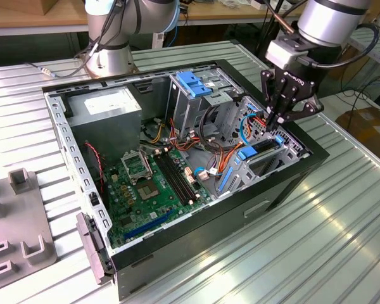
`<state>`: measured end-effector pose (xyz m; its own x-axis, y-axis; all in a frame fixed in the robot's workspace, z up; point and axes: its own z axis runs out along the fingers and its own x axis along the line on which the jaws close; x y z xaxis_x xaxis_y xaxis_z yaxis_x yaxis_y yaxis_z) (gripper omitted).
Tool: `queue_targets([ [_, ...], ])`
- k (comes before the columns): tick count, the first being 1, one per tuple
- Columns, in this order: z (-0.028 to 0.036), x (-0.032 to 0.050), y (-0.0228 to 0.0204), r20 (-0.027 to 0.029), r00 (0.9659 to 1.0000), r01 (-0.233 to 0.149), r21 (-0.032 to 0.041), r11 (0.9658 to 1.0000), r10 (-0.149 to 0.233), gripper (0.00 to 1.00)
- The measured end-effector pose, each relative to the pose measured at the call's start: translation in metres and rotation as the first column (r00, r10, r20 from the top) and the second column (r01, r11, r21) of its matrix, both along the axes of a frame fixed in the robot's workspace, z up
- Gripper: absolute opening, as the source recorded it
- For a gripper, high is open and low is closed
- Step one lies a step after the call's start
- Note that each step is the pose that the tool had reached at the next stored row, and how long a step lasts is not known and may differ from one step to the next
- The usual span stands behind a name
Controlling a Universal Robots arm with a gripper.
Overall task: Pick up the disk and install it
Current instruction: 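Insert the first disk wire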
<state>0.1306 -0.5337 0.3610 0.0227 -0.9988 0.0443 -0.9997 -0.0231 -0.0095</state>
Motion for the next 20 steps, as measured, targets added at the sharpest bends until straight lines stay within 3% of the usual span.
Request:
queue_targets([
  [2, -0.0001, -0.0009, -0.002, 0.0, 1.0, 0.0, 0.0097, 1.0, 0.0, 0.17],
  [3, -0.0003, -0.0015, -0.002, 0.0, 1.0, 0.0, 0.0109, 0.9999, 0.0, 0.17],
  [10, -0.0021, -0.0035, -0.0062, 0.0, 1.0, 0.001, 0.0127, 0.9999, -0.001, 0.17],
  [20, -0.008, -0.005, -0.0065, 0.0, 0.9997, 0.023, 0.0125, 0.9997, -0.023, 0.17],
])
